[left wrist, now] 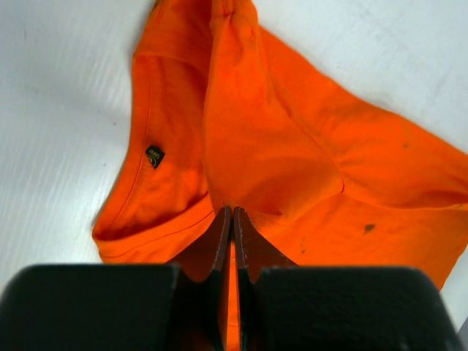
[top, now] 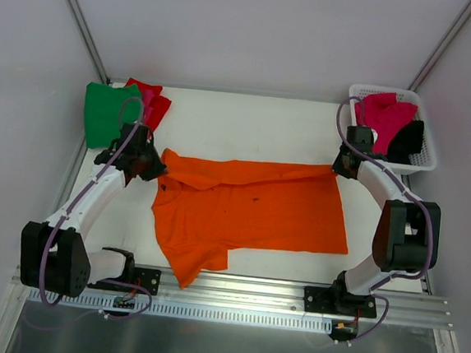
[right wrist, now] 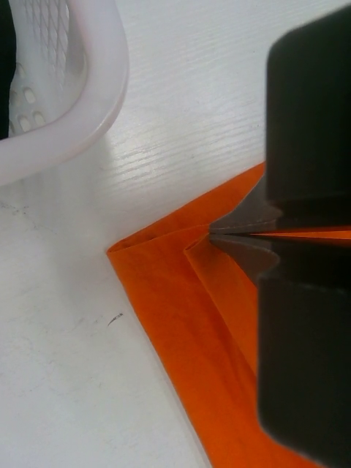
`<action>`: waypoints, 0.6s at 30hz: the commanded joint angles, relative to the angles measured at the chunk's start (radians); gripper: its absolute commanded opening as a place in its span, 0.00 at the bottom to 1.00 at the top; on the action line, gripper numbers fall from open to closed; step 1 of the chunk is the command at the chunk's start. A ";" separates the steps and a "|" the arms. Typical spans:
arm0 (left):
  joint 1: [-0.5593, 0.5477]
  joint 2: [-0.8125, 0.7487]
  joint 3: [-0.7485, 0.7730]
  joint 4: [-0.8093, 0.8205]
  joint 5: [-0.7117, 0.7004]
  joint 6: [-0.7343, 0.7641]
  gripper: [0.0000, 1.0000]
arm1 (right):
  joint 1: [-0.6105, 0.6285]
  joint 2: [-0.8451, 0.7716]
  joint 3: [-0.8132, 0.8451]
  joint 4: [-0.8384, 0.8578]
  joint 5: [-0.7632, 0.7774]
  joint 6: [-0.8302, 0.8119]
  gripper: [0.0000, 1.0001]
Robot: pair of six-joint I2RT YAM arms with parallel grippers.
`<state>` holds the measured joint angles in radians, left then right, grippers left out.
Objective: Fold and stack the t-shirts
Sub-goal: Fold the tshirt
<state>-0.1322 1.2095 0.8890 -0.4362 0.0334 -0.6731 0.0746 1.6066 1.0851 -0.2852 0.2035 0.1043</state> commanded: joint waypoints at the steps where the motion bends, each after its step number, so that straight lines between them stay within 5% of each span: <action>1: -0.015 0.002 -0.024 0.001 0.026 -0.031 0.00 | 0.008 -0.008 0.001 0.000 0.028 0.011 0.00; 17: -0.026 -0.056 -0.076 -0.004 -0.135 -0.065 0.00 | 0.016 0.010 0.004 -0.011 0.042 0.005 0.00; 18: -0.024 -0.059 -0.075 -0.010 -0.144 -0.066 0.09 | 0.016 0.012 0.004 -0.017 0.045 0.005 0.00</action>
<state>-0.1513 1.1885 0.8211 -0.4419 -0.0395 -0.7208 0.0841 1.6169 1.0843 -0.2893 0.2214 0.1040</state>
